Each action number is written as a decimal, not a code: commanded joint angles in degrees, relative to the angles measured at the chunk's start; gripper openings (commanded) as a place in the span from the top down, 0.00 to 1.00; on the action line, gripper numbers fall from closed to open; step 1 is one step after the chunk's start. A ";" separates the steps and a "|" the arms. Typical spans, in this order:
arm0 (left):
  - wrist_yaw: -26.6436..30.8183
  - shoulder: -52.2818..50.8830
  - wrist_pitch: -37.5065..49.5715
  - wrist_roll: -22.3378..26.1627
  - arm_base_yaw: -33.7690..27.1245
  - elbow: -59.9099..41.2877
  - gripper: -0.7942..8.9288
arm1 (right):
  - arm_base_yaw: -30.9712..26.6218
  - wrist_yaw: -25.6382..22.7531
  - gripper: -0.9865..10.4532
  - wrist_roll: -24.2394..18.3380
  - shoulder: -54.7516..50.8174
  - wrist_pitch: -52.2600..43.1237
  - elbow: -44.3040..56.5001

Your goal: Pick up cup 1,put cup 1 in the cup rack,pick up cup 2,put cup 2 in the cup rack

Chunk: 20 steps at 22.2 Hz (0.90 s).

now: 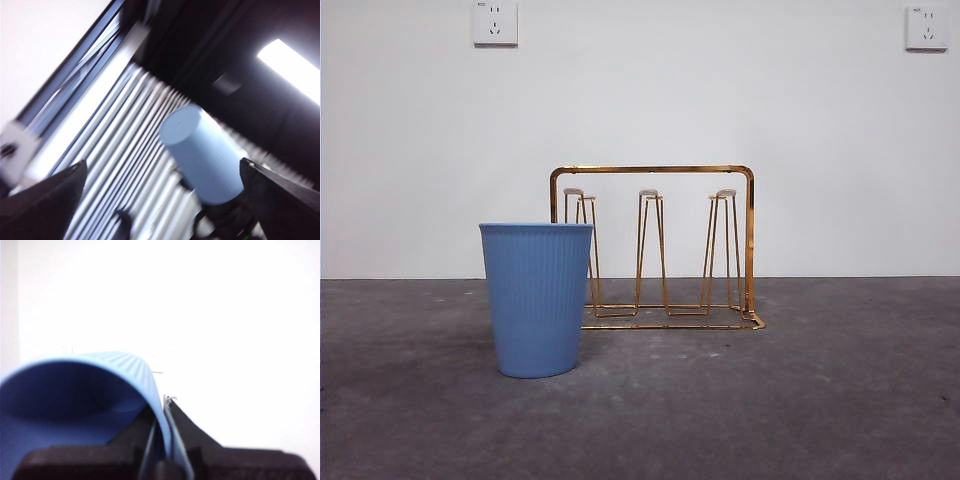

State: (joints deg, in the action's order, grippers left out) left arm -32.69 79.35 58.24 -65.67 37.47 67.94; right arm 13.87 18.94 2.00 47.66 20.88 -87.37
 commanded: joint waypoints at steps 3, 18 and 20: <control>4.11 3.74 7.04 -4.70 3.28 0.13 0.21 | 0.04 2.34 0.92 5.55 2.16 -2.99 0.81; 15.72 7.15 8.70 -0.44 6.71 0.50 0.21 | 8.50 4.96 0.92 6.58 11.28 -5.95 0.85; 16.00 7.15 8.68 -0.26 6.67 0.50 0.21 | 10.45 4.15 0.92 6.23 12.70 -6.40 0.85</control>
State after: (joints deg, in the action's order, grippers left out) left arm -16.97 86.17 66.48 -67.07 44.05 68.16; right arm 23.86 23.55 8.32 59.99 15.11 -86.85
